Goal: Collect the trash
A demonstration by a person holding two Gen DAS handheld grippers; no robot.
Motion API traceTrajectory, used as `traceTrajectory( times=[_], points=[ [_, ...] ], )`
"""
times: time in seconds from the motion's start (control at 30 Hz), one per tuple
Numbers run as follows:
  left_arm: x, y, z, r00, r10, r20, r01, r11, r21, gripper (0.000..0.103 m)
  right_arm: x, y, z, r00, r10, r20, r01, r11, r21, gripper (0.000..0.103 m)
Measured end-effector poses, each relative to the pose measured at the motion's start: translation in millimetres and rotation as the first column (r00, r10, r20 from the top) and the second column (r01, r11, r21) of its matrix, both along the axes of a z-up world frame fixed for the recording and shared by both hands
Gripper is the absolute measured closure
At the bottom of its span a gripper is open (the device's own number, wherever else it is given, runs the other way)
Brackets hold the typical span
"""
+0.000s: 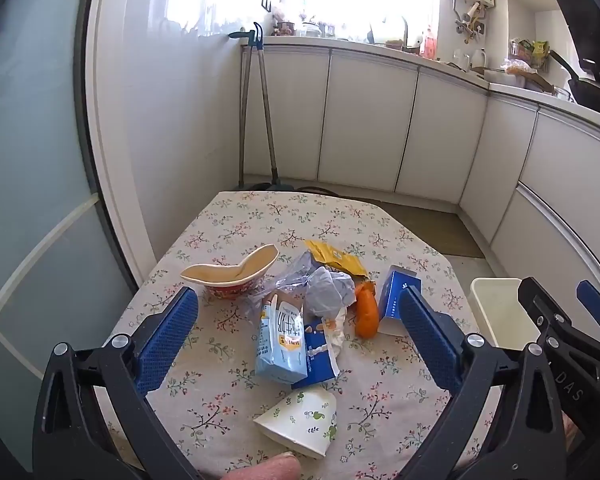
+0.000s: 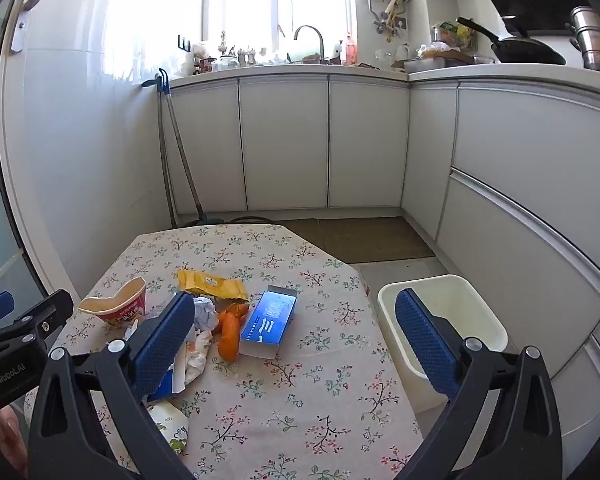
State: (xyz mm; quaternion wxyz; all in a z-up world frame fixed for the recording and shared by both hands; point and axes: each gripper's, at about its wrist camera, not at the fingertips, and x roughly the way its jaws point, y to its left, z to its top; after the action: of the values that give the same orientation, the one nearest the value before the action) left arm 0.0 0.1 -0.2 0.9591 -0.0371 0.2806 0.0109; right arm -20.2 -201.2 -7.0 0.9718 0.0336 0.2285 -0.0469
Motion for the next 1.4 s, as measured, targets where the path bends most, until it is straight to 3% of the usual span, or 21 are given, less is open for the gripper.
traceTrajectory(
  times=[1.23,1.4],
  points=[
    [0.6,-3.3,-9.6,1.0,0.003,-0.009,-0.003,1.0,-0.013,0.007,4.0,6.3,-8.2,1.0,0.006,-0.007,-0.006,1.0,0.004,0.005],
    [1.8,-1.1,-8.8,1.0,0.006,-0.026,-0.007,0.999,-0.052,0.007,4.4,7.1,-9.4,1.0,0.008,-0.014,-0.008,1.0,0.003,0.005]
  ],
)
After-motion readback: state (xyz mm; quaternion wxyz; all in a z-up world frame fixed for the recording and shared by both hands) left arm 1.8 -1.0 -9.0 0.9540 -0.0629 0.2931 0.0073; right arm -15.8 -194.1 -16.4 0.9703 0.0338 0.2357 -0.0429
